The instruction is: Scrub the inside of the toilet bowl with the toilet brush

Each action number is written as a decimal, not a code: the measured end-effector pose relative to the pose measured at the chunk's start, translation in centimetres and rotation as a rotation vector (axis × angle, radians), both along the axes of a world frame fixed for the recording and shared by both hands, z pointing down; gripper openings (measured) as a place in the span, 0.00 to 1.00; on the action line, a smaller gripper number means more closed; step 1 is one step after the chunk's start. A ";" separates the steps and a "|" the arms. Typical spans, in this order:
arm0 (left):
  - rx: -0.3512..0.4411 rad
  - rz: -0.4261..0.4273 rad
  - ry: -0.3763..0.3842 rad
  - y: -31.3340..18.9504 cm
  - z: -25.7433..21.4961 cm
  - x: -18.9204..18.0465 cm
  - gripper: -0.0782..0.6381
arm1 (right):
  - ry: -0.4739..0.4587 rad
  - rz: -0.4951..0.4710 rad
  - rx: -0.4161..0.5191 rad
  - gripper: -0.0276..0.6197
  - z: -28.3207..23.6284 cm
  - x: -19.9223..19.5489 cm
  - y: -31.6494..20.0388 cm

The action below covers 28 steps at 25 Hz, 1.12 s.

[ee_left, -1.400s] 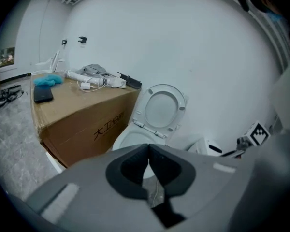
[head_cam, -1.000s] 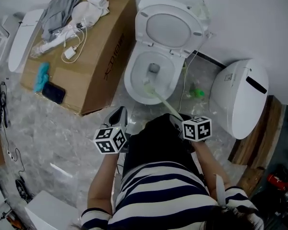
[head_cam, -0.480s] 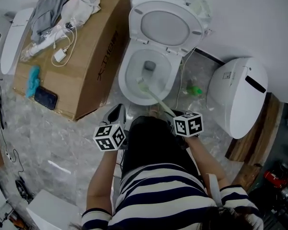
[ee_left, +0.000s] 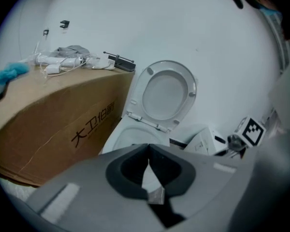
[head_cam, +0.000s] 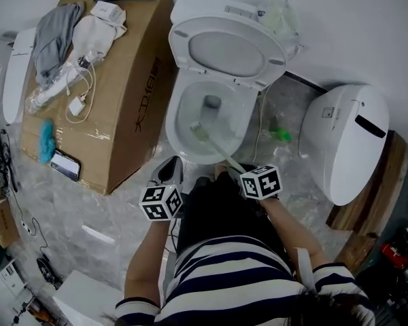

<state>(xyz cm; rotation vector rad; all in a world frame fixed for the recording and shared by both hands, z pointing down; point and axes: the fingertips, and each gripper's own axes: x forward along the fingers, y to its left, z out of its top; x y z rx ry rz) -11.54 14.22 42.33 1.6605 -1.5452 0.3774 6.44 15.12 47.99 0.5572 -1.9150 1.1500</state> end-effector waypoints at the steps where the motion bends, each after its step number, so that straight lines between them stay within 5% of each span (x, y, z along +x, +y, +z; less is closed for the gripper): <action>1: -0.005 0.005 -0.006 -0.5 0.3 0.1 0.11 | -0.001 -0.005 -0.006 0.20 0.4 0.0 -0.4; 28: -0.118 0.179 -0.022 -6.9 10.4 -0.4 0.11 | 0.008 0.133 -0.100 0.20 9.2 -4.2 -3.2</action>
